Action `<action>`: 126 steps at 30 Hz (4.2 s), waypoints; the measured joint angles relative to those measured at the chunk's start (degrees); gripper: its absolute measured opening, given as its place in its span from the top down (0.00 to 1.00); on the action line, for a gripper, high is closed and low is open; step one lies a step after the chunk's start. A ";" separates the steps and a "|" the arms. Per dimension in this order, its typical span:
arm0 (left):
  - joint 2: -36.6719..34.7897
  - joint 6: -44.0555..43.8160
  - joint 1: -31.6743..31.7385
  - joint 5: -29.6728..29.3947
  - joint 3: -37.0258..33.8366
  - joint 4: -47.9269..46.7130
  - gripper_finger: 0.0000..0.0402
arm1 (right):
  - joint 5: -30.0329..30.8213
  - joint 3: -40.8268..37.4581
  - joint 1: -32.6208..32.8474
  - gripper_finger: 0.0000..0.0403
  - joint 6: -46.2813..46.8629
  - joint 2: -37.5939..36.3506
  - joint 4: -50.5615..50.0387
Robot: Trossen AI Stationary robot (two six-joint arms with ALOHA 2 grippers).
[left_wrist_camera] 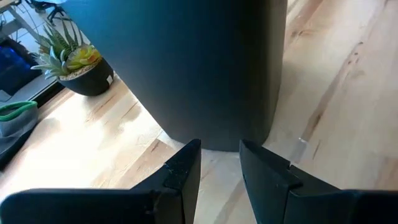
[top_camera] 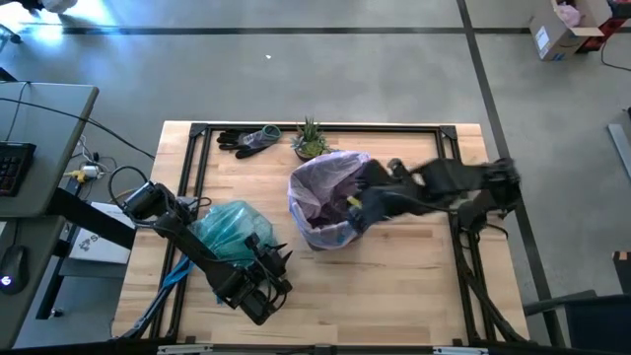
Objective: Place trash/remove bag and relplace
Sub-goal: Put the pink trash bag into the trash bin
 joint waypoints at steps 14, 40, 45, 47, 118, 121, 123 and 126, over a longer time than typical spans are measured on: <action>1.56 -0.35 -2.52 -0.36 -0.02 0.38 0.76 | -17.15 3.80 -8.74 0.68 -10.98 8.06 -6.07; 1.58 -0.49 -2.54 1.62 -0.02 2.60 0.76 | -33.23 6.70 -10.99 0.68 -54.57 1.88 -6.59; 1.58 -1.01 -2.52 1.77 -0.02 3.95 0.76 | -35.52 4.57 -12.38 0.68 -58.24 1.82 -6.53; 1.58 -1.01 -2.50 1.93 -0.02 4.27 0.76 | -35.85 2.80 -13.01 0.68 -59.54 1.82 -6.59; 1.62 3.30 -0.92 4.96 0.00 10.00 0.76 | -27.30 -0.05 -12.58 0.38 -57.98 0.15 -5.83; 1.62 3.10 -0.92 4.96 0.00 10.00 0.76 | -30.68 -0.05 -14.31 0.38 -59.55 0.43 -6.02; 1.62 3.12 -0.92 4.96 0.00 9.99 0.76 | -33.14 -0.05 -15.33 0.38 -60.04 1.10 -6.13; 1.62 3.45 -0.92 5.02 0.00 9.98 0.76 | -37.88 -0.05 -16.96 0.38 -60.14 2.45 -6.52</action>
